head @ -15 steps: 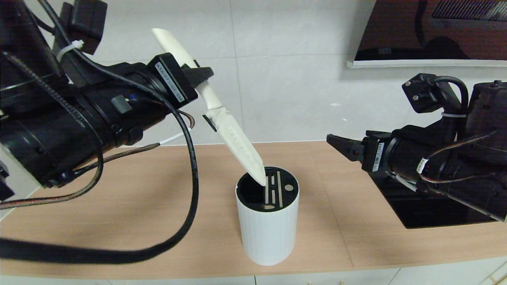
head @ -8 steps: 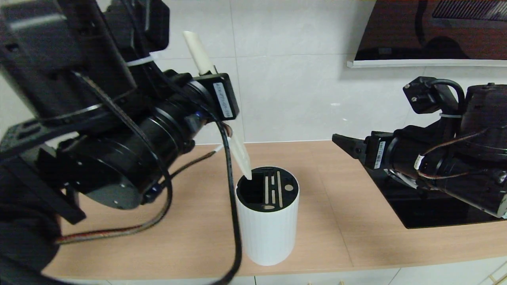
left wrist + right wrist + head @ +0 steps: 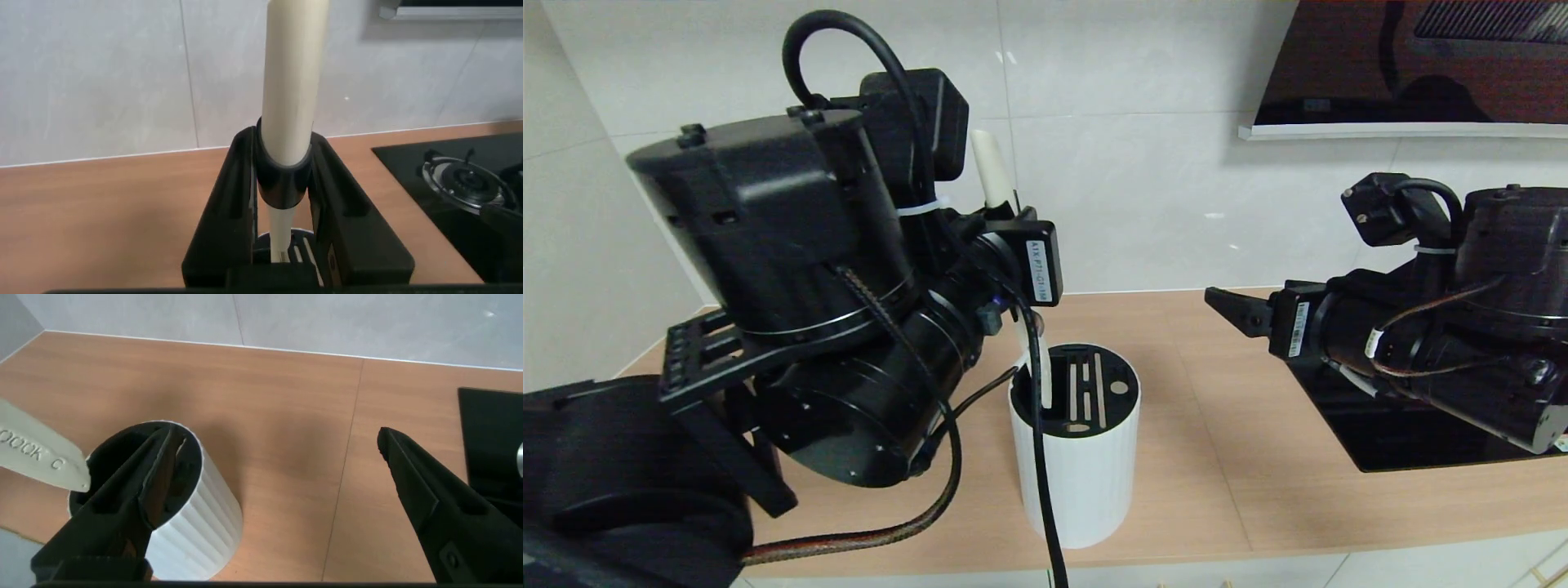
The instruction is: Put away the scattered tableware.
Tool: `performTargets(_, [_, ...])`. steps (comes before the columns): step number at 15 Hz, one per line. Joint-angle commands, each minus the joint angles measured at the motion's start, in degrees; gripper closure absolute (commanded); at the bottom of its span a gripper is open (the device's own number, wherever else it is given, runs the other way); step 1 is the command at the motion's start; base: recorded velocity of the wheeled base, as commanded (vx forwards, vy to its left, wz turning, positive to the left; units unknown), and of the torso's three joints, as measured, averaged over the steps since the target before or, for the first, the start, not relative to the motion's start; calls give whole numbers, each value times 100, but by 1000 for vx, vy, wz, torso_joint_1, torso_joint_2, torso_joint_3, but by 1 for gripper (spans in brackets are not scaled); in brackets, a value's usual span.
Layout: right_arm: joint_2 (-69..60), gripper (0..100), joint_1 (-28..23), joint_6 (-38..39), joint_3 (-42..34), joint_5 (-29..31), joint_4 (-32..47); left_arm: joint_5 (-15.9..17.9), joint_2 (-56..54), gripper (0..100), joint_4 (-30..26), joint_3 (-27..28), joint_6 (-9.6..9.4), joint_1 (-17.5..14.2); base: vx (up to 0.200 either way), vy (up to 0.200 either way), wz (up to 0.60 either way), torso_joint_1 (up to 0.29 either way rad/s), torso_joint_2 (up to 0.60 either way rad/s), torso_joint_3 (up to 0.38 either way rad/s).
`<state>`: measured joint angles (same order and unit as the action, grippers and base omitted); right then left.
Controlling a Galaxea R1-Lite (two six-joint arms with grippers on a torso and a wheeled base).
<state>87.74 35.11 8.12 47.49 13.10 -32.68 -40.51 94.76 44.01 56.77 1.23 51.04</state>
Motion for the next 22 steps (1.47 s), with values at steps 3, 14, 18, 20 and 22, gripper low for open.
performTargets(3, [24,0,5,-3,-12,-1,-1,-10,219,100,3,-8,53,29,0,0,0,0,0,0])
performTargets(14, [42,0,5,-3,-47,-1,-1,-18,843,100,11,-96,422,29,0,0,0,0,0,0])
performTargets(18, [42,0,-4,-3,-56,-1,-1,-27,1168,100,38,-131,536,-15,0,0,0,0,0,0])
performTargets(20, [51,0,5,-3,-56,-1,-1,-45,1282,100,38,-193,571,-24,0,0,0,0,0,0])
performTargets(22, [68,0,-4,-3,-74,-1,-1,-45,1475,100,38,-369,729,-77,0,0,0,0,0,0])
